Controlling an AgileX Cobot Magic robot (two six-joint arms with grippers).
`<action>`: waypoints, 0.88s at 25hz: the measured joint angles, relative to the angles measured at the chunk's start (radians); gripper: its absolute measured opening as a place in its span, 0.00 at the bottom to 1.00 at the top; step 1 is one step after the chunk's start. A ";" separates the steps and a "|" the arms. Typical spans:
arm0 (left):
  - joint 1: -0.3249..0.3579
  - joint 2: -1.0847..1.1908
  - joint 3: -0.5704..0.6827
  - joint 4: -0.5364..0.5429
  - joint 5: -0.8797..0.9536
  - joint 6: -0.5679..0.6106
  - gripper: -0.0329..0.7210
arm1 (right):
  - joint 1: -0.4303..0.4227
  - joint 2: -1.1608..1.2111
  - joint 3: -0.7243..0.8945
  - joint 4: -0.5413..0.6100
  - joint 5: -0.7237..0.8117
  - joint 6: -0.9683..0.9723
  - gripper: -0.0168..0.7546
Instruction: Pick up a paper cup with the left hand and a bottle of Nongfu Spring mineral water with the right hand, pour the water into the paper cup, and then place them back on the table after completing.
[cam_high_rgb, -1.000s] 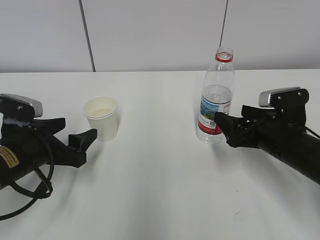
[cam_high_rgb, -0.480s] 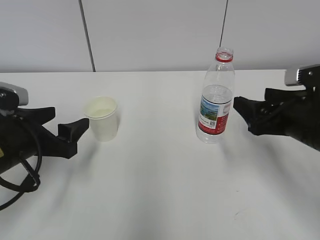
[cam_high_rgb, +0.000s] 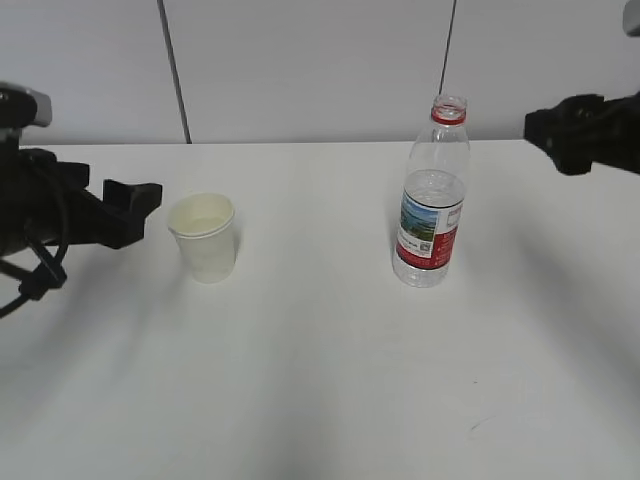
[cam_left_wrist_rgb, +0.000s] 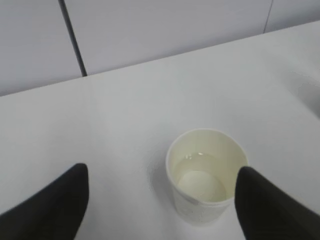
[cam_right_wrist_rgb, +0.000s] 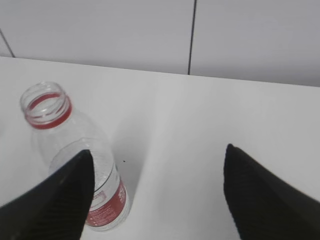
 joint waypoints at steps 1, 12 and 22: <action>0.000 -0.010 -0.039 -0.001 0.084 0.000 0.77 | 0.000 0.000 -0.037 0.000 0.075 0.010 0.79; 0.000 -0.032 -0.505 -0.138 0.936 0.001 0.76 | 0.000 0.000 -0.470 0.093 0.688 0.027 0.79; 0.007 -0.013 -0.811 -0.160 1.537 0.001 0.76 | 0.000 0.065 -0.663 0.303 1.203 -0.061 0.79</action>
